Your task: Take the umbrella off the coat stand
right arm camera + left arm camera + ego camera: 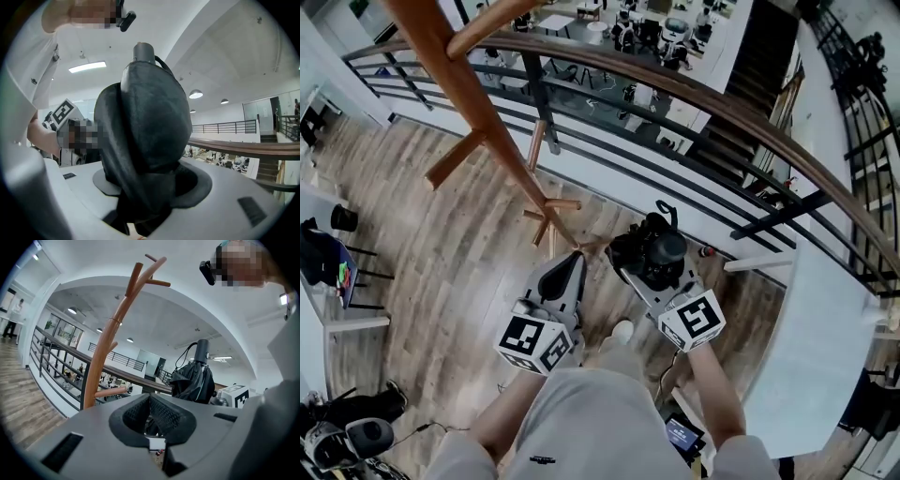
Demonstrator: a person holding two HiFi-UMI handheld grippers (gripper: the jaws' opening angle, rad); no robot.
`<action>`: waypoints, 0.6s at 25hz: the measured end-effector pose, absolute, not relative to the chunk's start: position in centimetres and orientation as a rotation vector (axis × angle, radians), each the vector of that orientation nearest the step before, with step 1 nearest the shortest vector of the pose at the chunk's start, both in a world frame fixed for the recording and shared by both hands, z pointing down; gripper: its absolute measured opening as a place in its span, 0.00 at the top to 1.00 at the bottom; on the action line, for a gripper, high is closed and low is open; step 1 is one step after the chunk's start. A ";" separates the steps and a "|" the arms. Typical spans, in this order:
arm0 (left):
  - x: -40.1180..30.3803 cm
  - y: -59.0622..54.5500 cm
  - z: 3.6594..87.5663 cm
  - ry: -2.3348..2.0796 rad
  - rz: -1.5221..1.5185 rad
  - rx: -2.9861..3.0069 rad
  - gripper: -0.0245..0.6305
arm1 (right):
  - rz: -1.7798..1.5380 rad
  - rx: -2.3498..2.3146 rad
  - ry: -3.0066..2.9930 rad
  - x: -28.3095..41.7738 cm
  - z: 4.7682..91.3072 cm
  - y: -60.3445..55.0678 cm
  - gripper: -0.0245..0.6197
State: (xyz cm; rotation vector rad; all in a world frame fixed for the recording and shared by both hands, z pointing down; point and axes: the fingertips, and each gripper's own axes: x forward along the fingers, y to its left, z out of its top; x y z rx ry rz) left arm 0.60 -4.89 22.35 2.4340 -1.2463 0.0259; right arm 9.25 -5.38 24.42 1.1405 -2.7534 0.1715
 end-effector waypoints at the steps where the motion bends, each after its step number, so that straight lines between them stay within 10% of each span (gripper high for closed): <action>1: 0.7 -4.7 21.8 -1.244 0.026 2.442 0.93 | 0.165 1.146 -2.753 9.4 23.8 -5.2 0.54; 15: 1.8 -3.6 15.6 -1.112 0.029 2.578 0.93 | 0.195 1.233 -2.741 10.5 17.0 -2.2 0.54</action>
